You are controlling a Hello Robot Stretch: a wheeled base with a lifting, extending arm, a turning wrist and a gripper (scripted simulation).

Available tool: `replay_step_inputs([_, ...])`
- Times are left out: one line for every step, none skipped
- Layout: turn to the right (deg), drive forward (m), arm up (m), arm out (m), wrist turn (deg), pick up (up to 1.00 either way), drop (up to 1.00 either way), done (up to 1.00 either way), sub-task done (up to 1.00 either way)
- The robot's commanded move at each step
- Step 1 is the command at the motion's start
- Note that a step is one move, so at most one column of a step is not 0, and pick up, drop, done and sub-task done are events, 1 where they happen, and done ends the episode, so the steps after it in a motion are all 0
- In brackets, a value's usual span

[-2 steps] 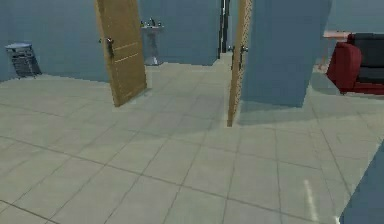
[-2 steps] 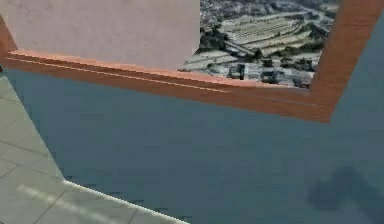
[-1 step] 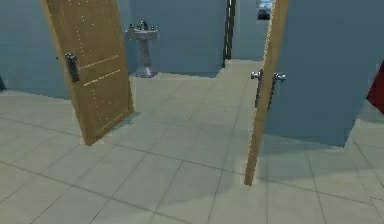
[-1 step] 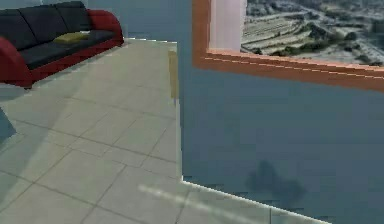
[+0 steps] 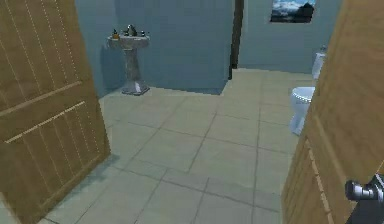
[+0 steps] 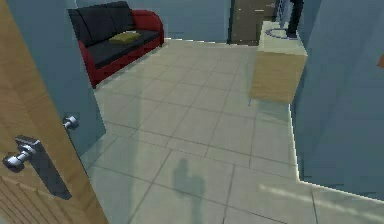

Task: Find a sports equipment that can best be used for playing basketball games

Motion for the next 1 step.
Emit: replay_step_inputs([-6.0, 0.0, 0.0, 0.0, 0.0, 0.0, 0.0, 0.0, 0.0])
